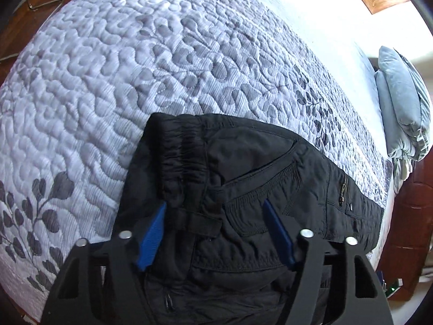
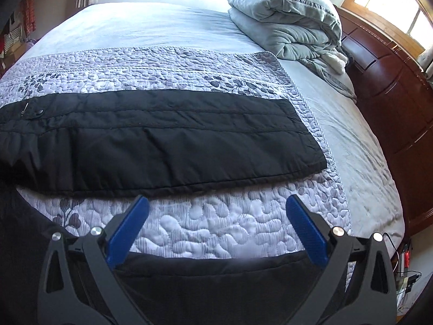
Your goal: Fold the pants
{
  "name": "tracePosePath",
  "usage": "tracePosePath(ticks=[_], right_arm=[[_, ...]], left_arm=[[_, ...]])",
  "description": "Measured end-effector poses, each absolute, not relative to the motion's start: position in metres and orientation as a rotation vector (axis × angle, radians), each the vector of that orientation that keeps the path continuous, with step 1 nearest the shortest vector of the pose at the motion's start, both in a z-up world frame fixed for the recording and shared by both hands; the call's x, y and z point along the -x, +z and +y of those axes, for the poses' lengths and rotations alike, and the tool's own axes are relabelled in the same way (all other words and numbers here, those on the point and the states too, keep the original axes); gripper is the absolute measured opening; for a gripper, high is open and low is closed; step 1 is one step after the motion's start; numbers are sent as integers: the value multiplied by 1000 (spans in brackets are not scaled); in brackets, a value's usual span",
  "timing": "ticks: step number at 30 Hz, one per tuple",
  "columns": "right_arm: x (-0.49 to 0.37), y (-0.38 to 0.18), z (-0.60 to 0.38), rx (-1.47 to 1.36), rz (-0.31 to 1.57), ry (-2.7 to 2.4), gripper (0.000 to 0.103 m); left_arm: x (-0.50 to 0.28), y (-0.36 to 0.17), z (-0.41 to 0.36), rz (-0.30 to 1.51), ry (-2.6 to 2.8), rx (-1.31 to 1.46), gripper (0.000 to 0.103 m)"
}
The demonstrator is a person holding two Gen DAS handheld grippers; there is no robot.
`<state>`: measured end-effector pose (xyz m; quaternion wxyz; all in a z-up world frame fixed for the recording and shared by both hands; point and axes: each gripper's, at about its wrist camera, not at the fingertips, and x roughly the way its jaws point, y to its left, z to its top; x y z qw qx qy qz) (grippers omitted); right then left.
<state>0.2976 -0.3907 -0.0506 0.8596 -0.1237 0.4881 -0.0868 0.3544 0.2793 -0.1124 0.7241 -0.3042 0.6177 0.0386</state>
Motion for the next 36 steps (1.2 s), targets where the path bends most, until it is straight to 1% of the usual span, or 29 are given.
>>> tracePosePath(ticks=[1, 2, 3, 7, 10, 15, 17, 20, 24, 27, 29, 36], right_arm=[[-298, -53, -391, 263, 1026, -181, 101], [-299, -55, -391, 266, 1028, -181, 101], [-300, -58, -392, 271, 1034, -182, 101], [-303, -67, -400, 273, 1046, -194, 101], [-308, -64, -412, 248, 1031, -194, 101], [-338, -44, -459, 178, 986, -230, 101], [-365, -35, -491, 105, 982, -252, 101], [-418, -38, -533, 41, 1029, -285, 101], [-485, -58, -557, 96, 1113, -297, 100], [-520, -77, -570, 200, 1149, -378, 100], [-539, -88, -583, 204, 1179, -396, 99], [-569, -130, -616, 157, 1279, -447, 99]], left_arm=[[-355, -114, 279, 1367, 88, 671, 55], [-355, -115, 280, 1370, 88, 661, 51], [-355, -116, 280, 1372, 94, 646, 40], [-352, -118, 280, 1354, 71, 661, 29], [-349, -114, 277, 1331, 83, 650, 23], [-348, -109, 268, 1298, 103, 604, 20], [-348, -110, 268, 1290, 108, 602, 20], [-347, -113, 269, 1286, 110, 600, 20], [-348, -117, 269, 1290, 108, 596, 20], [-349, -118, 267, 1296, 109, 578, 20], [-350, -121, 266, 1301, 113, 577, 20], [-358, -128, 259, 1329, 135, 536, 20]])
